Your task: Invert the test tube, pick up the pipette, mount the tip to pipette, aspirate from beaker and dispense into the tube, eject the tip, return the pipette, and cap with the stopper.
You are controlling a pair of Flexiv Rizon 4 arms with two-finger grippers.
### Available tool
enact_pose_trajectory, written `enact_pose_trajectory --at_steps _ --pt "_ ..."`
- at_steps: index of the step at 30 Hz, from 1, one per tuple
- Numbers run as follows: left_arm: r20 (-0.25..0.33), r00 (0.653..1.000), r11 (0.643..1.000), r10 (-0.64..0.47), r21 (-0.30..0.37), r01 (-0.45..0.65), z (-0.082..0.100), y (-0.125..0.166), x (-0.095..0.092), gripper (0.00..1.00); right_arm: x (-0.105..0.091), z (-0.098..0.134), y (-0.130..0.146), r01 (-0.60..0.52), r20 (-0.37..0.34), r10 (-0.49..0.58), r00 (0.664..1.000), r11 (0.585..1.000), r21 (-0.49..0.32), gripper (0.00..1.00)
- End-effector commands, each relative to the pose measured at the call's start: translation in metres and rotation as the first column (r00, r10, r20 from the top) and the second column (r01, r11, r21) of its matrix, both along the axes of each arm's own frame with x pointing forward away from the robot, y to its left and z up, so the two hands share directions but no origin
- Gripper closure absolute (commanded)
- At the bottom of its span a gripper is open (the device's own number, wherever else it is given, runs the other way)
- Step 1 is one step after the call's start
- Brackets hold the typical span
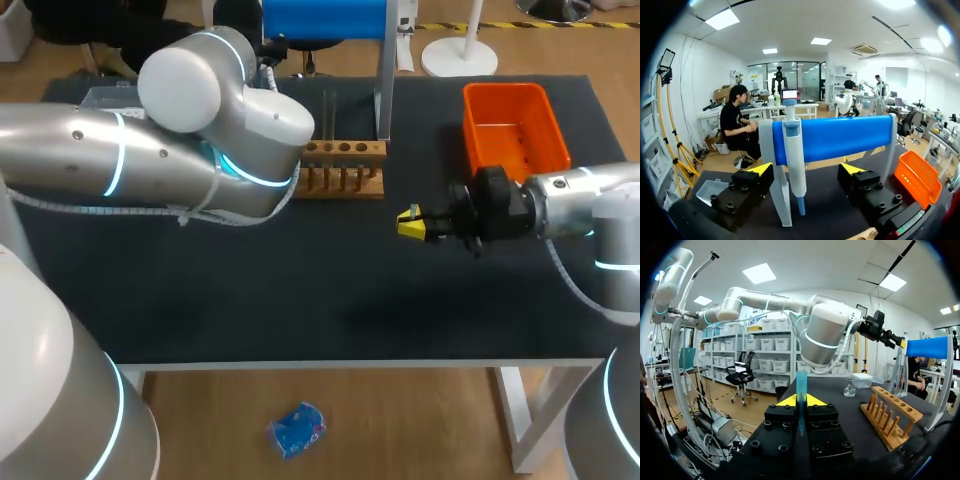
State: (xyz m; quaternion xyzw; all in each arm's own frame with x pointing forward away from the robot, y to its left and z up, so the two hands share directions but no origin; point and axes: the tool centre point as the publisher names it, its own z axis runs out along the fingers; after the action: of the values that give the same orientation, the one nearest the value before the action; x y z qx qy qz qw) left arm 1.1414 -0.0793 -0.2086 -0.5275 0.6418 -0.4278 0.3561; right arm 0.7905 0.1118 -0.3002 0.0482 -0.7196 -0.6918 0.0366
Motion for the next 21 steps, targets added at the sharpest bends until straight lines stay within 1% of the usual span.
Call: enact_pose_trajectory --at_steps 1,4,7,8,12,14,21 --pt "0.008 1.0 1.0 0.019 0.003 -0.019 -0.009 -0.007 0.012 0.36 0.0 0.0 0.0 -0.001 0.001 0.001 1.0 1.0 0.0 1.0" --pt "0.003 0.999 0.999 0.032 0.003 -0.032 -0.013 -0.007 0.017 0.39 0.0 0.0 0.0 -0.001 0.001 0.001 1.0 1.0 0.0 1.0" --pt "0.007 0.999 0.999 0.041 0.001 -0.041 -0.014 -0.006 0.021 0.38 0.0 0.0 0.0 -0.001 0.001 0.001 1.0 1.0 0.0 1.0" --pt "0.009 0.999 0.999 0.05 0.005 -0.05 -0.015 -0.006 0.023 0.36 0.0 0.0 0.0 -0.001 0.001 0.001 1.0 1.0 0.0 1.0" --pt "0.011 0.998 0.998 0.06 0.003 -0.06 -0.015 -0.004 0.028 0.38 0.0 0.0 0.0 -0.001 0.001 0.001 1.0 1.0 0.0 1.0" --pt "0.014 0.998 0.998 0.067 0.004 -0.067 -0.015 -0.003 0.03 0.35 0.0 0.0 0.0 -0.001 0.001 0.001 1.0 1.0 0.0 1.0" --pt "0.015 0.997 0.997 0.081 -0.004 -0.081 -0.016 -0.002 0.036 0.36 0.0 0.0 0.0 -0.001 0.001 0.001 1.0 1.0 0.0 1.0"
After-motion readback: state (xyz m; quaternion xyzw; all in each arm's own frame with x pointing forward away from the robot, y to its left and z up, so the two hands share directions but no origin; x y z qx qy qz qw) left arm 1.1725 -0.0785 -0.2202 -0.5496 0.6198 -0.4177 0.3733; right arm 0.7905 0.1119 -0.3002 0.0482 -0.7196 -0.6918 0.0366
